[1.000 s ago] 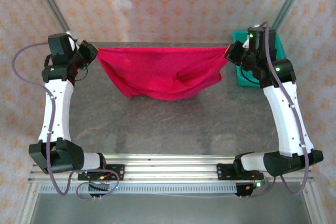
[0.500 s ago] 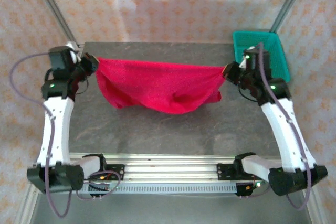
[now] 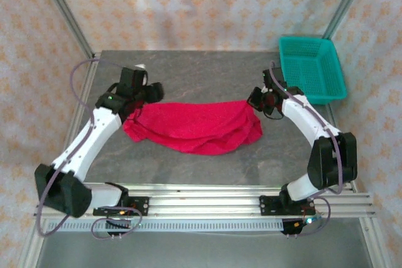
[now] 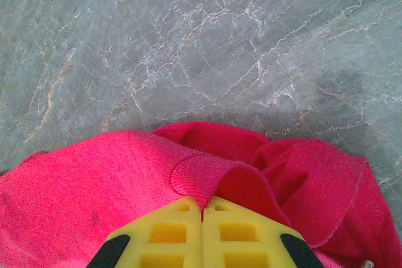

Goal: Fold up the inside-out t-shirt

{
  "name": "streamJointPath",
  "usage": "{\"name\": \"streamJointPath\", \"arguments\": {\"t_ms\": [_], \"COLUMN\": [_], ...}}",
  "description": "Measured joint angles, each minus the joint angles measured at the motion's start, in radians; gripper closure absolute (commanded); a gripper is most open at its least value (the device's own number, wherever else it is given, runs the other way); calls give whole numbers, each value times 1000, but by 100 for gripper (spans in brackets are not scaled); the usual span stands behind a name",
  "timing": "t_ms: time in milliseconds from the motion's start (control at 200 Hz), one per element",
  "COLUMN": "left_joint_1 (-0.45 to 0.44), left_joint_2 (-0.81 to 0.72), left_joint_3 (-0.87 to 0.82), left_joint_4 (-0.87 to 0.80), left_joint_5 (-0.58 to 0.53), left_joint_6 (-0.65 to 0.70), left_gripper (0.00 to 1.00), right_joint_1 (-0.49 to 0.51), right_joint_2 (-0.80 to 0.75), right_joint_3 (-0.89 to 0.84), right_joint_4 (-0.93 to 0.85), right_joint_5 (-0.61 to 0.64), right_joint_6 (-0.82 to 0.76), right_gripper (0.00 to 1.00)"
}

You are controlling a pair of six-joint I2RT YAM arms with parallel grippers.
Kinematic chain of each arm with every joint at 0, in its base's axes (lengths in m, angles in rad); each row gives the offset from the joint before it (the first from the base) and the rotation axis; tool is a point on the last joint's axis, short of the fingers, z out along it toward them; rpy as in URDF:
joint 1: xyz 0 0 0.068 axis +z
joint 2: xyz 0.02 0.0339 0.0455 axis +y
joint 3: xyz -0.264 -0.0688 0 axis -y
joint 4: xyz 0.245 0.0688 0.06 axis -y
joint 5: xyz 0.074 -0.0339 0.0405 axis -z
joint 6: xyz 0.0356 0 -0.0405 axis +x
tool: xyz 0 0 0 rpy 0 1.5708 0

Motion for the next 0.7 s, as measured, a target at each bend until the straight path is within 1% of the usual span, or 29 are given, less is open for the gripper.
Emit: {"name": "streamJointPath", "arguments": {"t_ms": [35,75,165,230,305,470,630,696], "left_joint_1": [-71,-130,-275,-333,-380,-474,-487,-486], "left_joint_2": [-9,-5,62,132,208,344,453,494], "left_joint_3": [-15,-32,-86,-114,-137,-134,-85,-67], "left_joint_4": [53,94,158,169,185,211,226,230], "left_joint_5": [32,53,101,116,117,50,4,-15], "left_joint_6": [27,53,119,147,161,173,174,173], "left_gripper": [32,32,32,33,32,31,32,33], "right_joint_1": [0,0,-1,-2,-4,-4,-5,-8], "right_joint_2": [6,14,34,44,50,50,50,50], "right_joint_3": [2,6,15,23,33,38,38,38], "right_joint_4": [5,10,14,14,15,16,16,16], "right_joint_5": [-1,-2,-2,-2,-2,-6,-10,-12], "right_joint_6": [0,0,0,0,-1,0,-3,-4], "right_gripper": [100,100,100,100,100,100,100,100]}}
